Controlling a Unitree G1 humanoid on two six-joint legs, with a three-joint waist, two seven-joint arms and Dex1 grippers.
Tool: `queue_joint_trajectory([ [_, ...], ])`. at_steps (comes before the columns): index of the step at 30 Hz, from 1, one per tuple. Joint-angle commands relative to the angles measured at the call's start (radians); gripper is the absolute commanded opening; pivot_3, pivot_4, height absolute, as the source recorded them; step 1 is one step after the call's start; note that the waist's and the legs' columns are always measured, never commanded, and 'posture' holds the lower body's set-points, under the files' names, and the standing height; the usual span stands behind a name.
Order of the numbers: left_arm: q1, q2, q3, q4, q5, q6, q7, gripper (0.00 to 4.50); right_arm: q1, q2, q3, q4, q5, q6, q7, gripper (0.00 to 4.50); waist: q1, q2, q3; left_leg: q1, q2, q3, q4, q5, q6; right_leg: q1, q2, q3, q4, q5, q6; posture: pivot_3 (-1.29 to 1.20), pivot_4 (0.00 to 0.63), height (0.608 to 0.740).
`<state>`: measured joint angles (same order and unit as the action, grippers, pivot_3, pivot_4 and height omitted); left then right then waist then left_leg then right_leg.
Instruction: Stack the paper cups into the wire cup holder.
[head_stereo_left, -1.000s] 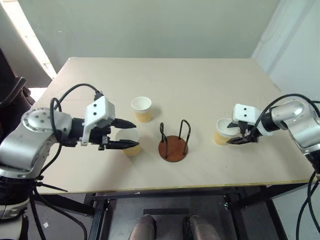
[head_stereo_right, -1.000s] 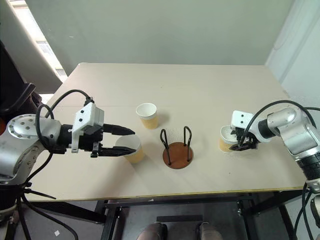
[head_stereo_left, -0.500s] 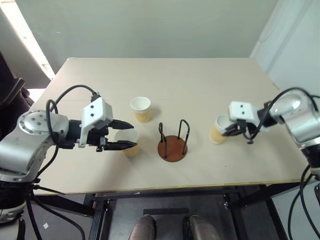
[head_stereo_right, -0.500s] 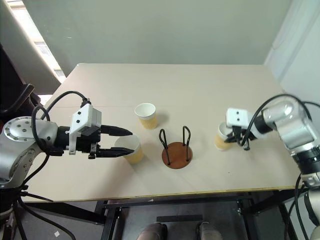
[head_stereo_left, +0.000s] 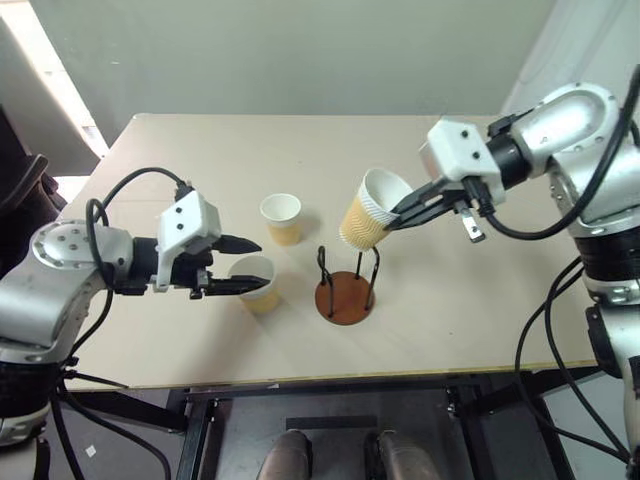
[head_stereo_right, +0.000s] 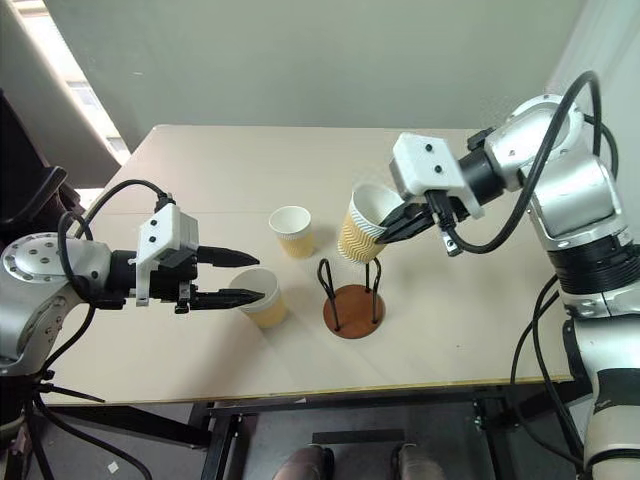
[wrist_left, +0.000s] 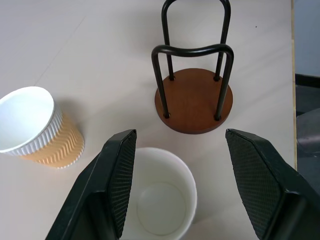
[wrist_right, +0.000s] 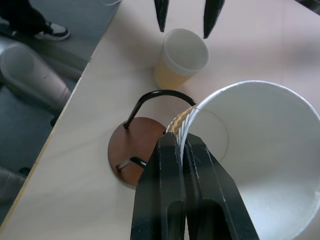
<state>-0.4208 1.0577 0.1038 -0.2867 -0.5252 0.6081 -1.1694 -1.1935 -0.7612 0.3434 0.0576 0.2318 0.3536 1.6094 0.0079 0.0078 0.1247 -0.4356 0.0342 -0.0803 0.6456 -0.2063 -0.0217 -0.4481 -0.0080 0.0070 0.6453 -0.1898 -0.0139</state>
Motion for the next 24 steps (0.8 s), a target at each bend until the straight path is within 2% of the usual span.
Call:
queue_joint_trajectory([
  [1,0.012,0.013,0.049,-0.045,-0.017,-0.001,0.007,3.06,-0.028,0.005,0.014,-0.012,0.01,-0.033,0.005,0.04,-0.001,0.0,0.0,0.0,0.0,0.0,0.0,0.0,0.0,0.0,0.0,0.0,0.0,0.0,0.0,0.0,0.15,0.74],
  [8,0.04,0.014,0.068,-0.075,-0.03,0.016,0.031,3.06,-0.024,0.032,0.065,-0.006,-0.005,-0.078,0.005,0.04,-0.003,0.0,0.0,0.001,0.0,0.0,0.0,0.0,0.0,0.0,0.0,0.0,0.001,0.0,0.0,0.0,0.15,0.74],
  [19,0.047,0.02,0.07,-0.079,-0.029,0.022,0.046,3.06,-0.03,0.12,0.063,0.029,-0.105,-0.107,-0.021,0.04,-0.004,0.0,0.0,0.001,0.0,0.0,0.0,0.0,-0.001,0.0,0.0,0.0,0.001,0.0,-0.001,0.0,0.15,0.74],
  [22,0.04,0.021,0.066,-0.075,-0.028,0.022,0.043,3.06,-0.028,0.118,0.06,0.026,-0.117,-0.122,-0.006,0.64,-0.004,0.0,0.0,0.001,0.0,-0.001,0.0,0.0,-0.001,0.0,0.0,-0.001,0.001,0.0,-0.001,0.0,0.15,0.74],
  [24,0.035,0.02,0.061,-0.07,-0.025,0.019,0.042,3.06,-0.029,0.111,0.056,0.028,-0.124,-0.129,0.0,1.29,-0.004,0.0,0.0,0.001,0.0,0.0,0.0,0.0,-0.001,0.0,0.0,0.0,0.001,0.0,-0.001,0.0,0.15,0.74],
])
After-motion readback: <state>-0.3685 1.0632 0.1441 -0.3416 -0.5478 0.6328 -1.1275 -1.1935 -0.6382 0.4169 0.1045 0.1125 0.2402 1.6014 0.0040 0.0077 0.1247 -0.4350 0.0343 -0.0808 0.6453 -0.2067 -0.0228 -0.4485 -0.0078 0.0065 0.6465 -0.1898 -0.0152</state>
